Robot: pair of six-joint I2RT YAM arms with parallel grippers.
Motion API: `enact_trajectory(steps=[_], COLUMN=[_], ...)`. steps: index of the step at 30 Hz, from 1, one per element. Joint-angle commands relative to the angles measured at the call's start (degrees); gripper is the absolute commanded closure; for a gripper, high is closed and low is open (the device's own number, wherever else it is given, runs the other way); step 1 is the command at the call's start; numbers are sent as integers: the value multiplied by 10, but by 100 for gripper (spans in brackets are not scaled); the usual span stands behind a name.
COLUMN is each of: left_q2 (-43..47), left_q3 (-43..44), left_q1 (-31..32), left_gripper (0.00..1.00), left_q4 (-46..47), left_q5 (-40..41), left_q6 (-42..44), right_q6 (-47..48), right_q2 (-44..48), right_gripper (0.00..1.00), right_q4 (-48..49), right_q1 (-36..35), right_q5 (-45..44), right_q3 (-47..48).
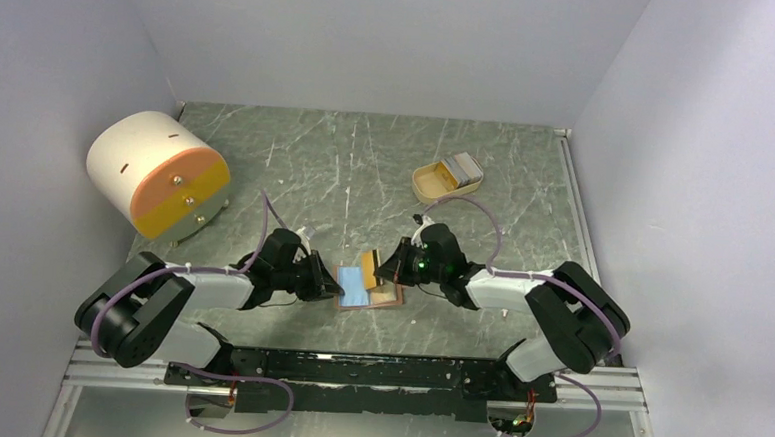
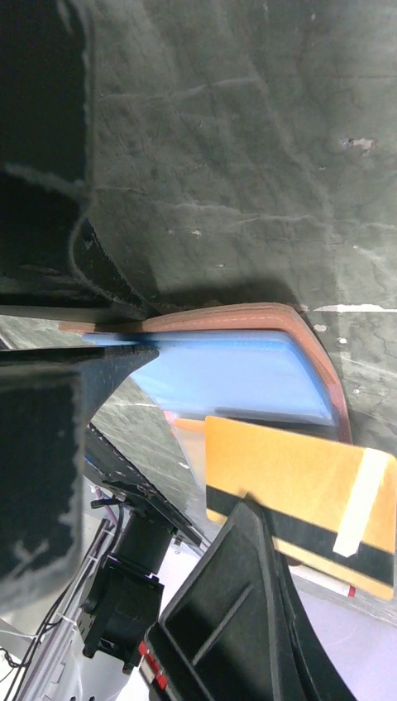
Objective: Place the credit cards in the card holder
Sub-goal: Insert the credit card into the card holder.
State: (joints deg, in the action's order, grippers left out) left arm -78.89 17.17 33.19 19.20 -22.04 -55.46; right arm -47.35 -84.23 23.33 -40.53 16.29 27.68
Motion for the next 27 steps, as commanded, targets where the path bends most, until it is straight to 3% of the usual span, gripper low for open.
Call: enact_trajectory(steps=[1, 13, 27], left_q2=[-7, -12, -12], left_q3=[-6, 4, 6], left_q1=[0, 0, 0], left_gripper=[81, 81, 82], left_q4=[4, -6, -9], left_q5=[8, 9, 10], left_q6=[7, 14, 14], right_q6=[-8, 6, -23], right_q2=[-22, -15, -45], right_gripper=[100, 100, 100], right_q4=[49, 47, 88], right_q1=[-3, -3, -19], right_q5=[-3, -48, -6], right_q3=[-18, -40, -64])
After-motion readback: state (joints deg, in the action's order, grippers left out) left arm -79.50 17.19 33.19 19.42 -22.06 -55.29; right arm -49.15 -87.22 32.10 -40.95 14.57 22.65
